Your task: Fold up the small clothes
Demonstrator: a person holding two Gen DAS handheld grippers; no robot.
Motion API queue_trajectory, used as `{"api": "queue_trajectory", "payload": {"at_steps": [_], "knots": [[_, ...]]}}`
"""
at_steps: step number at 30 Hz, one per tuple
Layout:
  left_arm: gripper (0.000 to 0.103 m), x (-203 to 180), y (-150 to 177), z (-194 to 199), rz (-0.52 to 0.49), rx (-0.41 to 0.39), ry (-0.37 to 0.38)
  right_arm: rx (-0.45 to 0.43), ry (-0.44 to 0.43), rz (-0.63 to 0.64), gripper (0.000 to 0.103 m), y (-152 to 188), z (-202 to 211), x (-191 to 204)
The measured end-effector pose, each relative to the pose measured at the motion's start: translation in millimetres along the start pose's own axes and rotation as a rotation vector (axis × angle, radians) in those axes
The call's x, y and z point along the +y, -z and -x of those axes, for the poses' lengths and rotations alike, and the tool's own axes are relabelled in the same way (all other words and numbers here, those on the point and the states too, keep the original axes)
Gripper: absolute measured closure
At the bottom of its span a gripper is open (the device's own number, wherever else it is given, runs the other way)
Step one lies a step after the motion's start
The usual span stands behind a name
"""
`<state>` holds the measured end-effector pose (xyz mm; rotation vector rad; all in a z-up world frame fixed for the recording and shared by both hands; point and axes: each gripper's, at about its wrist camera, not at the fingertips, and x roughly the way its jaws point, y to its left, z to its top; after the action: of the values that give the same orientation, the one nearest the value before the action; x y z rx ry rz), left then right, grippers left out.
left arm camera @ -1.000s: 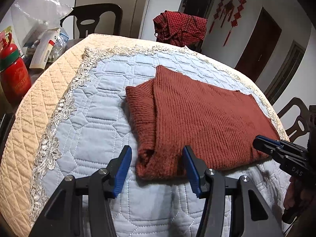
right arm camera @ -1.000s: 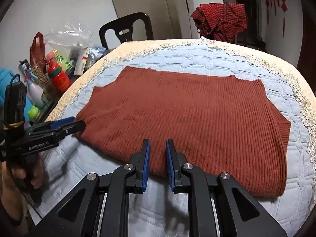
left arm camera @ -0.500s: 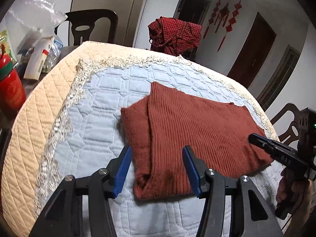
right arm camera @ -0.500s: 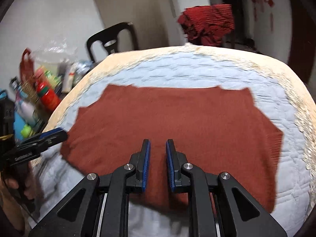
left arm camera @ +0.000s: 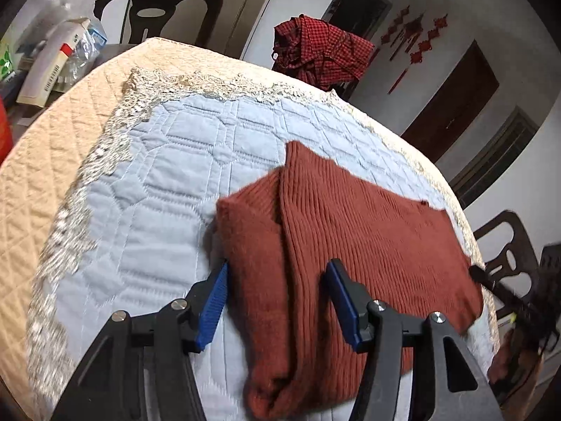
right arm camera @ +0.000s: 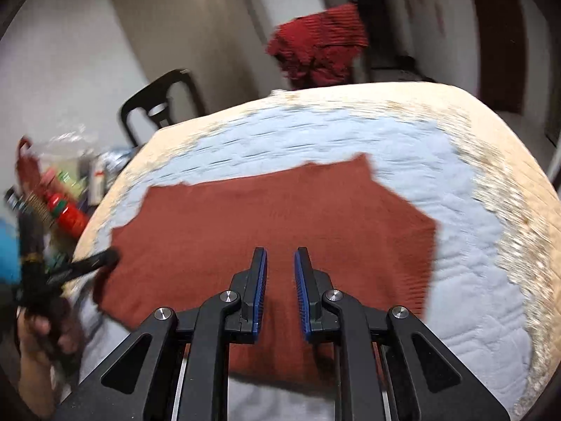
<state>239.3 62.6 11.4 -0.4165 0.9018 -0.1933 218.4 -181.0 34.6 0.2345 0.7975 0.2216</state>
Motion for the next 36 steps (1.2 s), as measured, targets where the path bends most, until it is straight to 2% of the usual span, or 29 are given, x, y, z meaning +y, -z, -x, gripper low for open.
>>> {"api": "queue_trajectory", "payload": {"at_steps": [7, 13, 20, 21, 23, 26, 31, 36], "knots": [[0.041, 5.9, 4.3, 3.0, 0.082, 0.008, 0.113, 0.040, -0.078, 0.103, 0.087, 6.4, -19.1, 36.9], [0.040, -0.6, 22.0, 7.8, 0.061, 0.014, 0.142, 0.064, -0.108, 0.170, 0.087, 10.1, -27.9, 56.0], [0.041, -8.2, 14.8, 0.5, 0.035, 0.038, 0.147, 0.116, -0.097, 0.204, 0.087, 5.3, -55.7, 68.8], [0.043, -8.5, 14.4, -0.1, 0.030, 0.038, 0.144, 0.117, -0.090, 0.199, 0.087, 3.7, -58.7, 68.9], [0.057, -7.5, 14.0, -1.8, 0.027, 0.042, 0.127, 0.119, -0.083, 0.174, 0.087, 0.0, -64.8, 66.1], [0.071, -3.1, 11.4, -4.0, 0.034, 0.052, 0.113, 0.122, -0.092, 0.113, 0.087, -7.5, -76.1, 57.0], [0.076, -0.7, 10.3, -4.5, 0.035, 0.060, 0.112, 0.128, -0.093, 0.060, 0.087, -16.2, -87.0, 49.8], [0.081, -0.4, 8.0, -0.5, 0.047, 0.059, 0.147, 0.117, -0.108, 0.084, 0.087, -6.8, -61.8, 59.1]]}}
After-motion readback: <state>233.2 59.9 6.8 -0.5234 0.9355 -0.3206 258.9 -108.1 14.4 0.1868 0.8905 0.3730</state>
